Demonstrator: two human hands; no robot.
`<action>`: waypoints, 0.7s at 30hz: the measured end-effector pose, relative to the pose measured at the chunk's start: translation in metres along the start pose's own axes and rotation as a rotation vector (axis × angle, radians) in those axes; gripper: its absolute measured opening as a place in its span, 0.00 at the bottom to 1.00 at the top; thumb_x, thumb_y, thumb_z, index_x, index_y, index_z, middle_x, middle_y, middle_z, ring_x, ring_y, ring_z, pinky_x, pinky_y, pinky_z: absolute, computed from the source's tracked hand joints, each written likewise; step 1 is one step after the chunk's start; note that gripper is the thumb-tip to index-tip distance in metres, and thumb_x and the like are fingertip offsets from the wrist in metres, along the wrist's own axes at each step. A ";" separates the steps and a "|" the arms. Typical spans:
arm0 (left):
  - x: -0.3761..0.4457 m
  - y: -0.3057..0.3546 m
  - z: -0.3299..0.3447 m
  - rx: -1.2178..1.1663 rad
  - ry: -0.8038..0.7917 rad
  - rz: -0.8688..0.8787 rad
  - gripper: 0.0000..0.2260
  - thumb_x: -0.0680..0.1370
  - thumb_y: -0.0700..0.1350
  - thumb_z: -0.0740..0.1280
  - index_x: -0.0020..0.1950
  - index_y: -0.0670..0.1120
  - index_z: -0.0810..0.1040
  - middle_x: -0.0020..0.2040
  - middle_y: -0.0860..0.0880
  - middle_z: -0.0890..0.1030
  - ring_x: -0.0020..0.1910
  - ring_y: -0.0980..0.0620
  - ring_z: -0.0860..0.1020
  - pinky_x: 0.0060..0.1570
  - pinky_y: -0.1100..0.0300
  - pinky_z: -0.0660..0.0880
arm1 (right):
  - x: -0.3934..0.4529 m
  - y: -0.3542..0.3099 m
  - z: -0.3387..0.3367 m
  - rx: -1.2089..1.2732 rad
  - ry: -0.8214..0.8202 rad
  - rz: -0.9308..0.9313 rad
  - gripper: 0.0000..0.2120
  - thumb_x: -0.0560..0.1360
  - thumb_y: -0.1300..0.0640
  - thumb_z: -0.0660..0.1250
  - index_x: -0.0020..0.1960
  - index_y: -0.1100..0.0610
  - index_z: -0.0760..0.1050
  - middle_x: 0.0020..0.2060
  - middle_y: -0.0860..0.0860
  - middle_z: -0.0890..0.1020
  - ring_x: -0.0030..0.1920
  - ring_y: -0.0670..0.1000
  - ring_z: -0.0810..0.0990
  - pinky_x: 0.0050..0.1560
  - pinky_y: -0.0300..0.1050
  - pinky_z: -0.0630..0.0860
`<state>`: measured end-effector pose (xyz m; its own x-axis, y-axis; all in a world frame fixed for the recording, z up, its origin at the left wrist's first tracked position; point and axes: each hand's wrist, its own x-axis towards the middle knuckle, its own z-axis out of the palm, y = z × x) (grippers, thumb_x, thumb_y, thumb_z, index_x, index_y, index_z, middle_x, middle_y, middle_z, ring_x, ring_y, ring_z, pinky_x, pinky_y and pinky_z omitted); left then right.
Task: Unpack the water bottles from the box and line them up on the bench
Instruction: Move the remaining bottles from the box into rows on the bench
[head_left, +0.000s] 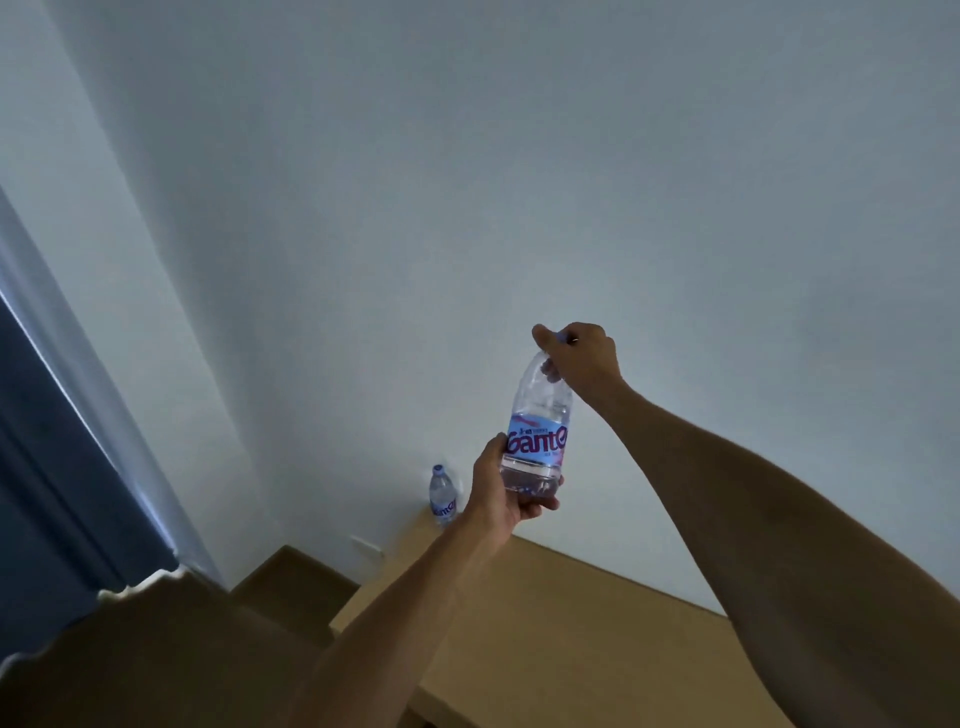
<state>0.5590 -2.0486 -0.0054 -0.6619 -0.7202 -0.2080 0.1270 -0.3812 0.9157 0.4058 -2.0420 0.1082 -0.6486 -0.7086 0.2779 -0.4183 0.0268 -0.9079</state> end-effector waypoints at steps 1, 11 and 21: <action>0.006 0.004 -0.005 0.033 0.011 0.016 0.24 0.81 0.57 0.53 0.54 0.40 0.80 0.43 0.40 0.83 0.32 0.44 0.80 0.31 0.62 0.70 | 0.006 -0.002 0.009 -0.008 -0.001 -0.003 0.17 0.75 0.45 0.65 0.38 0.59 0.74 0.28 0.52 0.82 0.28 0.49 0.82 0.36 0.41 0.76; 0.077 0.050 -0.071 0.531 -0.115 0.275 0.11 0.76 0.47 0.72 0.55 0.50 0.74 0.47 0.48 0.81 0.37 0.56 0.81 0.37 0.67 0.77 | 0.069 -0.010 0.104 0.074 0.058 0.072 0.13 0.76 0.55 0.55 0.40 0.62 0.72 0.31 0.57 0.83 0.30 0.54 0.80 0.47 0.52 0.80; 0.117 0.054 -0.110 0.273 -0.163 0.127 0.17 0.73 0.55 0.64 0.55 0.46 0.77 0.43 0.48 0.83 0.36 0.51 0.82 0.36 0.62 0.76 | 0.086 -0.004 0.132 -0.028 0.274 0.199 0.16 0.76 0.46 0.62 0.43 0.59 0.76 0.41 0.56 0.84 0.44 0.56 0.82 0.49 0.50 0.79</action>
<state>0.5696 -2.2166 -0.0182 -0.7657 -0.6414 -0.0488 0.0280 -0.1090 0.9936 0.4356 -2.1958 0.0941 -0.8646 -0.4717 0.1734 -0.2812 0.1681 -0.9448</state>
